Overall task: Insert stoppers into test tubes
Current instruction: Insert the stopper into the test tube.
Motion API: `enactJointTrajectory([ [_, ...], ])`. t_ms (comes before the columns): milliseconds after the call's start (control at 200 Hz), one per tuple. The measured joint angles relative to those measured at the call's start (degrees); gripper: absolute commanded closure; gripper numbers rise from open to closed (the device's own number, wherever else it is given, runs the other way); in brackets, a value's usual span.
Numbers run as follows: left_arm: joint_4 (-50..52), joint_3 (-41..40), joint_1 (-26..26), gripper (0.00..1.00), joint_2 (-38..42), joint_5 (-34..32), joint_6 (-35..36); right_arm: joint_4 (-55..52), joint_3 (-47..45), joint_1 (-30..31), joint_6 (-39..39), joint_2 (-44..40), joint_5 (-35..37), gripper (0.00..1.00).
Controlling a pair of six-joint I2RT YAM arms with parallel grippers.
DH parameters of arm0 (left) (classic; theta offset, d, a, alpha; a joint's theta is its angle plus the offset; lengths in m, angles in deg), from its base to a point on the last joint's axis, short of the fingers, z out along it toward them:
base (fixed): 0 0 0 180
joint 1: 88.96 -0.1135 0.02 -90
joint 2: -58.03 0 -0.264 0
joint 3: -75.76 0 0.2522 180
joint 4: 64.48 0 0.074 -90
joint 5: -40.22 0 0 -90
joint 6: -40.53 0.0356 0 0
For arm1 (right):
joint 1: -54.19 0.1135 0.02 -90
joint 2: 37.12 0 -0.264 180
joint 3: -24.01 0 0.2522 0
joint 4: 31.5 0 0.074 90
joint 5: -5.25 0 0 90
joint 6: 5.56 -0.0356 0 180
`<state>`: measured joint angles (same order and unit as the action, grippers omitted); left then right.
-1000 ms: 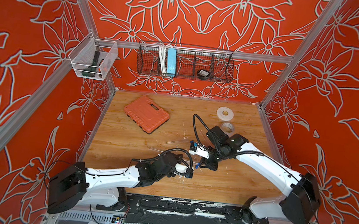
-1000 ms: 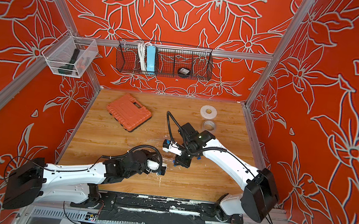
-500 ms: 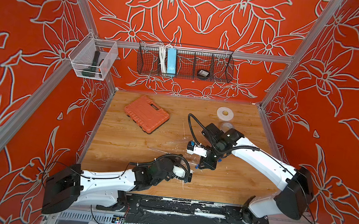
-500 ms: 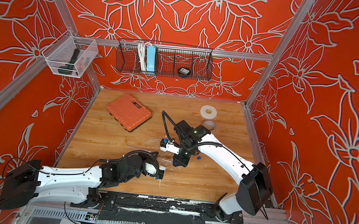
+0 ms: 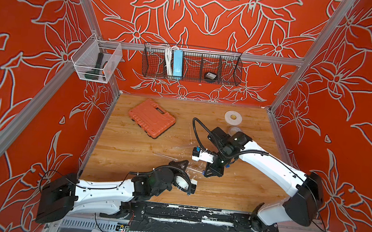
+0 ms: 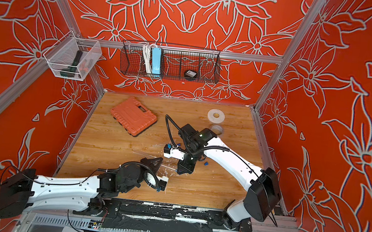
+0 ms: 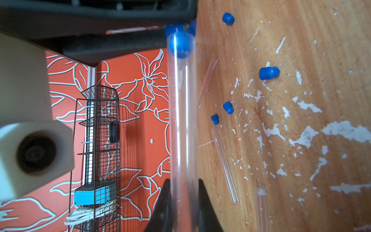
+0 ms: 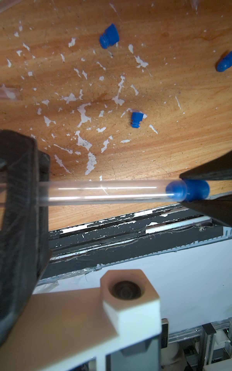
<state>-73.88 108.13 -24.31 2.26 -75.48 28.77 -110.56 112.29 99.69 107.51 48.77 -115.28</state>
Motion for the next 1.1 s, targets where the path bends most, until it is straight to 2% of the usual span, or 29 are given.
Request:
enactJointTrajectory([
  [350, 2.71, -0.81, -0.04, 1.0, 3.98, 2.78, -0.22, 0.04, 0.63, 1.44, 0.02, -0.02, 0.13, 0.95],
  [1101, 5.79, 0.79, -0.26, 1.0, 2.38, 3.78, -3.98, -0.48, 3.43, 5.35, 1.01, 1.33, 7.34, 0.96],
])
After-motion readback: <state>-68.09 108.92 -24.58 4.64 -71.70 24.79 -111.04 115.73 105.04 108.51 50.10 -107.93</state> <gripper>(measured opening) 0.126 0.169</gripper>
